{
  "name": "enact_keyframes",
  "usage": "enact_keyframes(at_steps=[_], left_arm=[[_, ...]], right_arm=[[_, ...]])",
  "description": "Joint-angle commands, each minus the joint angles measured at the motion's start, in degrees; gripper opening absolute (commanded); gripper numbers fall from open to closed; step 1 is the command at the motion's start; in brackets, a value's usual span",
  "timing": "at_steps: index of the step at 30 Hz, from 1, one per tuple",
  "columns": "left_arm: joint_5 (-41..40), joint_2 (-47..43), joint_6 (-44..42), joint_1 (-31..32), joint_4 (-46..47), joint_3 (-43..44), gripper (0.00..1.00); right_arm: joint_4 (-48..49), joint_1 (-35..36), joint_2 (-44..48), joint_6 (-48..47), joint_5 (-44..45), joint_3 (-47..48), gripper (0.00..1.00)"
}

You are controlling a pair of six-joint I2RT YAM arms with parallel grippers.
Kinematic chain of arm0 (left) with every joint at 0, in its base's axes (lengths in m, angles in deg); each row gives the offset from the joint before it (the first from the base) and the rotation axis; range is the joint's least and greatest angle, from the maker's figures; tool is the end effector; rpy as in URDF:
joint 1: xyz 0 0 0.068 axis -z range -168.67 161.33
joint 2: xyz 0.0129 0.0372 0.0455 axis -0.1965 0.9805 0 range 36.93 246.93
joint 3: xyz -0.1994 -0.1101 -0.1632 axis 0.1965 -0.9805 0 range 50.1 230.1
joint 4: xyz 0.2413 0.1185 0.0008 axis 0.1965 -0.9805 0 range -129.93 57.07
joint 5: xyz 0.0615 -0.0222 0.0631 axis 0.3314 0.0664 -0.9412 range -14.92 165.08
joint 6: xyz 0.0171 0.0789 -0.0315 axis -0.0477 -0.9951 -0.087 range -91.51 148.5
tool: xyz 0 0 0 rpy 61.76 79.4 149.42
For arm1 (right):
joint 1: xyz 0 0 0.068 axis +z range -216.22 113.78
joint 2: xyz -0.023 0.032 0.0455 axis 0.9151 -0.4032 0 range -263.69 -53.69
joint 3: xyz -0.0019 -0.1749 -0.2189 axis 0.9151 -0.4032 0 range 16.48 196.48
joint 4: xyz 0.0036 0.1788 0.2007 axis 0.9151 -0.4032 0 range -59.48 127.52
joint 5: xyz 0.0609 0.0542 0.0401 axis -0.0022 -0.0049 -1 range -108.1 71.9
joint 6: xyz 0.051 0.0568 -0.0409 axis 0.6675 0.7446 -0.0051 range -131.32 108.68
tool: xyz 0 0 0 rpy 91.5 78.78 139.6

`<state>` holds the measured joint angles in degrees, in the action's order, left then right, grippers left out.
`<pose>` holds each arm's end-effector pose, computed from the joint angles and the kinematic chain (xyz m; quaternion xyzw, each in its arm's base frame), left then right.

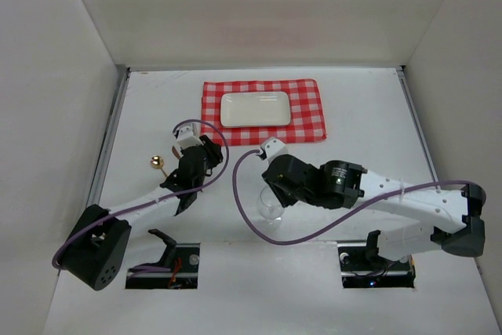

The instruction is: Set the dinner table for one person

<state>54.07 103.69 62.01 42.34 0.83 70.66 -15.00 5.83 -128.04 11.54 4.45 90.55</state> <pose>0.2483 -0.1171 0.1907 -0.1309 0.7638 -0.2085 0.5966 0.1164 0.2643 0.3186 -0.3302 0.8711 0.1052 0.3480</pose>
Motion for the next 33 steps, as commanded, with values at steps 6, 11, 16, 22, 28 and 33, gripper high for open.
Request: enact_keyframes(at_steps=[6,11,16,22,28,33], left_arm=[[0.19,0.65,0.5,-0.29,2.89,-0.25,0.36],[0.19,0.74,0.5,-0.11,2.89,-0.17,0.36],[0.19,0.65,0.5,0.15,2.89,-0.08,0.36],[0.19,0.65,0.58,-0.02,2.89,-0.17,0.36],[0.19,0.39,0.76,-0.81,3.33,-0.69,0.36],[0.89,0.38,1.11,-0.9,3.42,-0.69,0.36]], right_arm=[[3.21,-0.99,0.25,-2.02,0.91,-0.15,0.1],[1.45,-2.22,1.48,-3.07,7.5,4.33,0.06],[8.63,-8.1,1.05,-7.1,11.99,8.2,0.05],[18.49,-26.1,-6.84,-14.76,10.94,16.71,0.05],[20.96,-40.88,-23.53,-16.96,9.71,32.25,0.04],[17.36,-45.9,-35.41,-18.54,11.81,47.47,0.03]])
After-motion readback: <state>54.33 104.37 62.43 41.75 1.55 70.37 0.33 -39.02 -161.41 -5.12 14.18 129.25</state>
